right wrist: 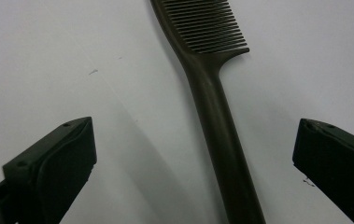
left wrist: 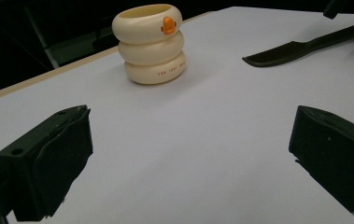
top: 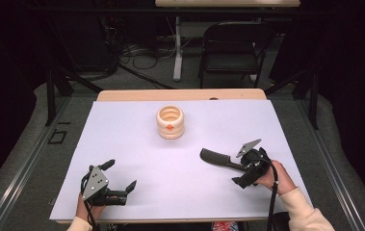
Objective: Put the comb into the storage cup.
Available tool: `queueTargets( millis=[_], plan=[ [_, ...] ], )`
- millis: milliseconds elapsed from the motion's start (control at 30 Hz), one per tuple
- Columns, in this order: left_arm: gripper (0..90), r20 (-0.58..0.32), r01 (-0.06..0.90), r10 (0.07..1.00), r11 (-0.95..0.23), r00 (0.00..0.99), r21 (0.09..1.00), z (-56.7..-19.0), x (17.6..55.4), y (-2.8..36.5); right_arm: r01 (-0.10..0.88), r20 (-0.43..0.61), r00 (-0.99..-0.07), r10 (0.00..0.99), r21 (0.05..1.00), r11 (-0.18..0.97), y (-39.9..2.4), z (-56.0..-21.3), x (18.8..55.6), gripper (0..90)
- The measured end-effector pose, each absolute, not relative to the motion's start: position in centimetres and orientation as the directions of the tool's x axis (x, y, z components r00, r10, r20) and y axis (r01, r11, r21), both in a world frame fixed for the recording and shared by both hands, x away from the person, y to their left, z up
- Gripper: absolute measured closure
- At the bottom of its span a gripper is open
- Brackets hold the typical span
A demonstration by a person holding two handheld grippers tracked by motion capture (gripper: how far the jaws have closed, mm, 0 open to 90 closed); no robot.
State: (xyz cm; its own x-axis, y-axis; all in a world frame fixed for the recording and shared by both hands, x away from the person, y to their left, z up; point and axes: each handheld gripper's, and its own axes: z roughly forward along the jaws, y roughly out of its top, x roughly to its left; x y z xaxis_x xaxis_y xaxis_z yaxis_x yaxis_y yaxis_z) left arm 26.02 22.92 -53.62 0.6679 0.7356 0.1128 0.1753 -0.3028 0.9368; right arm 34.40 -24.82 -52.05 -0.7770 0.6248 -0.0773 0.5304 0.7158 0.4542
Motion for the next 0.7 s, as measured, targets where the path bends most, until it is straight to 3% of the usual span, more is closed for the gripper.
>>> queueTargets(
  millis=[367, 700],
  plan=[
    [0.0, 0.111, 0.180, 0.739, -0.303, 0.664, 0.936, -53.7, 26.1, 23.0, 0.528, -0.092, -0.789, 0.608, 0.405, 0.746, -24.5, -51.7, 35.7, 0.5],
    [0.0, 0.110, 0.181, 0.740, -0.302, 0.664, 0.936, -53.7, 26.1, 23.0, 0.468, -0.146, -0.824, 0.548, 0.369, 0.803, -22.9, -50.9, 36.5, 33.2]
  ],
)
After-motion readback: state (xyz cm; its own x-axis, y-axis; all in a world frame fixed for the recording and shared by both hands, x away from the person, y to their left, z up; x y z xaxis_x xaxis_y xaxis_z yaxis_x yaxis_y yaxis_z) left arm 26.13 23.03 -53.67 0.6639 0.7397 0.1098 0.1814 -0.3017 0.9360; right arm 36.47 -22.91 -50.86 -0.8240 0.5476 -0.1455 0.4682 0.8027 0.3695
